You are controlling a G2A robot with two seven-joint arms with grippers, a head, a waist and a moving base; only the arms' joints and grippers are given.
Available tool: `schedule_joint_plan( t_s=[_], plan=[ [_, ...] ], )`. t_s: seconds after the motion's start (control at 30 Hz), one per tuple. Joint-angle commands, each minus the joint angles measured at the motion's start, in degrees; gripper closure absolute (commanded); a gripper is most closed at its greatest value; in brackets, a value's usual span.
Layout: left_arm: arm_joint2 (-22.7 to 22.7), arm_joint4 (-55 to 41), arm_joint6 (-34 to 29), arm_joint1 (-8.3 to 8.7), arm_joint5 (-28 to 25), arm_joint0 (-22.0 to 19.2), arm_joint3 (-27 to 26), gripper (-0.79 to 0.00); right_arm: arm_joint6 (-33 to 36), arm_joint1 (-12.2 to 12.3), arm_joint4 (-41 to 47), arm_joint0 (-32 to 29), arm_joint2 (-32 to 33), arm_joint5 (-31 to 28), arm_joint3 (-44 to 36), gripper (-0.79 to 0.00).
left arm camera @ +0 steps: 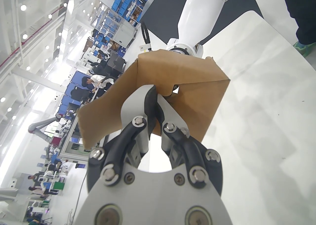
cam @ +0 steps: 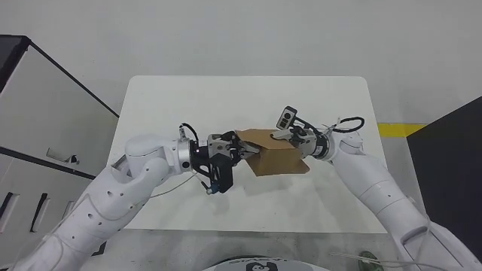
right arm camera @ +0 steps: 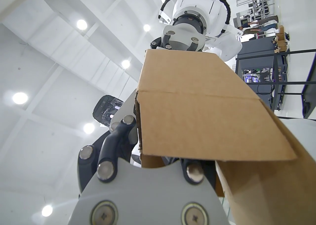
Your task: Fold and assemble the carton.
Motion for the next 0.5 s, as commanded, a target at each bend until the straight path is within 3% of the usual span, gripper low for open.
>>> schedule_joint_plan(
  t_s=[0.0,0.47],
  plan=[
    [0.2,-0.1,0.1,-0.07,-0.1,-0.3,0.2,0.0,0.0,-0.1,-0.1,0.1,-0.1,0.2,0.1,0.0],
    [-1.4,-2.2,2.0,-0.05,0.0,-0.3,1.1,0.0,0.0,0.3,-1.3,0.1,0.9,-1.6,-0.3,0.0]
  ],
)
